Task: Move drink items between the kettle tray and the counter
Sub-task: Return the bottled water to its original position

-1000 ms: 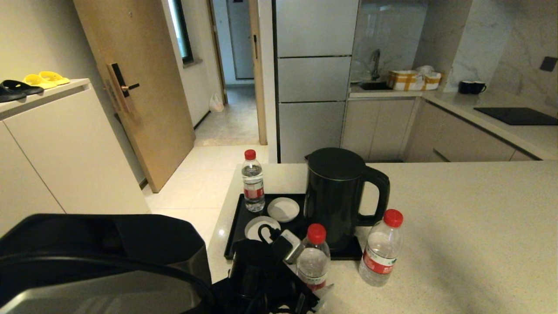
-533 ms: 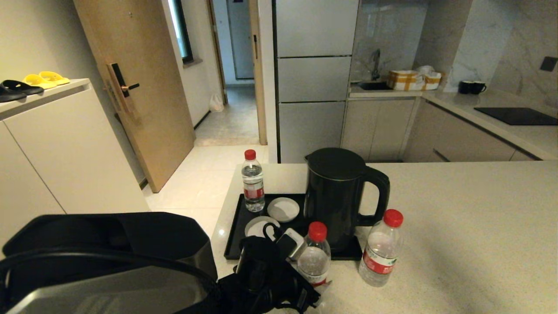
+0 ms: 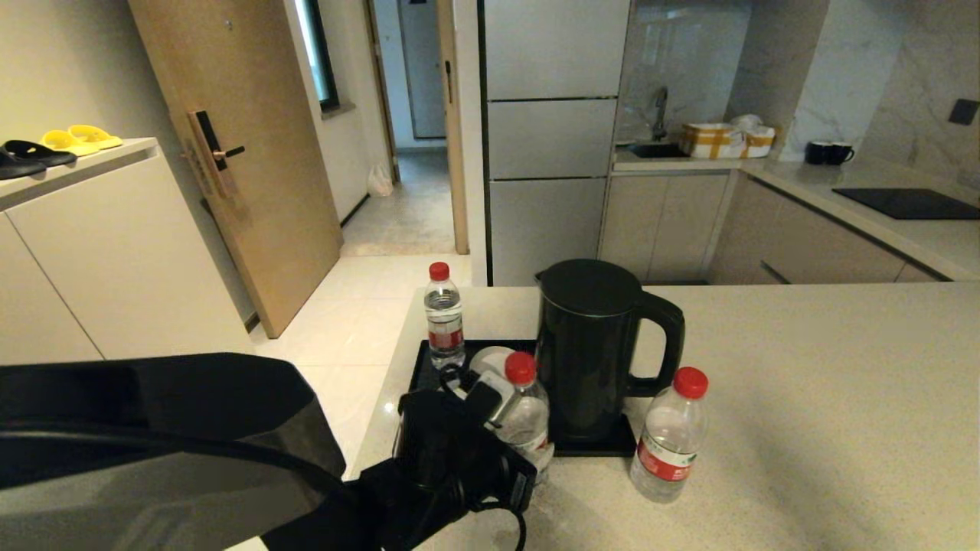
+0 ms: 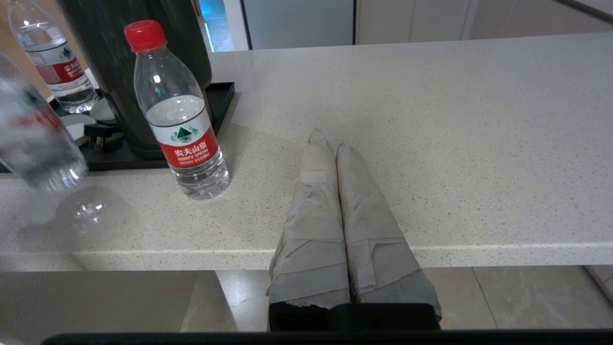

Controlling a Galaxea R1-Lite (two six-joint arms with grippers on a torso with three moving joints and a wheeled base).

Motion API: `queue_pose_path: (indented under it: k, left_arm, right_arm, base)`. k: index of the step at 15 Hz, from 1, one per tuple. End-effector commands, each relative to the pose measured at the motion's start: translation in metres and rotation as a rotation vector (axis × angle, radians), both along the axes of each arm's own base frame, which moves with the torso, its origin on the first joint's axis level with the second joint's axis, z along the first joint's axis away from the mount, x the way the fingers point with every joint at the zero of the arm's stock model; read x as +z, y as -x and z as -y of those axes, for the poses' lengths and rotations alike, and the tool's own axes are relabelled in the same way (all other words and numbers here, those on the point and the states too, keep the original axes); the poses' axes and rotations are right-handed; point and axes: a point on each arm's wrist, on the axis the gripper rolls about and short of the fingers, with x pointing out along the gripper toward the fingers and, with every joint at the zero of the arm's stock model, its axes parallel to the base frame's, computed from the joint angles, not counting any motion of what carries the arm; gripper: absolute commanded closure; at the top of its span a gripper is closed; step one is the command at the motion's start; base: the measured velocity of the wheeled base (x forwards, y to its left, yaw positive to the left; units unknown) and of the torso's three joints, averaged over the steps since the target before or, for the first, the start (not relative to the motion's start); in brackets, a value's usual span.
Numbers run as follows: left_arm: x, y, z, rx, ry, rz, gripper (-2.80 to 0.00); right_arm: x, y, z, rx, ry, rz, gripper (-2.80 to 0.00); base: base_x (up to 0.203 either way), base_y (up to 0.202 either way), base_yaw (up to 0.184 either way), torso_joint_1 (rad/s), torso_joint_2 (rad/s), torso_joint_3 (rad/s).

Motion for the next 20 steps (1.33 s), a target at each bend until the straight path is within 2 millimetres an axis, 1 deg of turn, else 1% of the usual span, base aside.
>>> queue_pose_path:
  k: [1,2,5,7,10,14,16,19,20]
  left_arm:
    - [0.032,-0.009,-0.022,0.062,0.045,0.048,0.00]
    - [0.037,-0.017,-0.030,0.091,0.036,0.036,0.00]
    - [0.048,-0.044,-0.046,0.167,0.037,0.046,0.00]
    - [0.056,-0.058,-0.050,0.178,0.036,0.036,0.00]
    - [0.067,-0.080,-0.049,0.171,0.043,0.028,0.00]
    - [0.057,-0.116,-0.043,0.133,0.005,0.052,0.00]
    - [0.052,-0.125,-0.043,0.092,0.001,0.025,0.00]
    - [0.052,-0.149,-0.047,0.073,0.014,0.014,0.00]
    - [0.047,-0.156,-0.046,0.061,0.013,0.003,0.00]
  right_arm:
    - [0.000,0.000,0.000,0.001,0.000,-0.003,0.00]
    - [0.000,0.000,0.000,0.001,0.000,-0.003,0.00]
    - [0.000,0.000,0.000,0.001,0.000,-0.003,0.00]
    - [0.000,0.000,0.000,0.001,0.000,-0.003,0.00]
    - [0.000,0.000,0.000,0.001,0.000,-0.002,0.00]
    - [0.000,0.000,0.000,0.001,0.000,-0.003,0.00]
    - [0.000,0.000,0.000,0.001,0.000,-0.003,0.00]
    - [0.000,0.000,0.000,0.001,0.000,-0.003,0.00]
    - [0.000,0.000,0.000,0.001,0.000,-0.002,0.00]
  base:
    - [0.000,0.000,0.000,0.000,0.00,0.000]
    - [0.000,0.000,0.000,0.000,0.00,0.000]
    - [0.000,0.000,0.000,0.000,0.00,0.000]
    - [0.000,0.000,0.000,0.000,0.00,0.000]
    - [0.000,0.000,0.000,0.000,0.00,0.000]
    - [0.000,0.000,0.000,0.000,0.00,0.000]
    - [0.000,0.000,0.000,0.000,0.00,0.000]
    - [0.000,0.000,0.000,0.000,0.00,0.000]
    - [0.000,0.000,0.000,0.000,0.00,0.000]
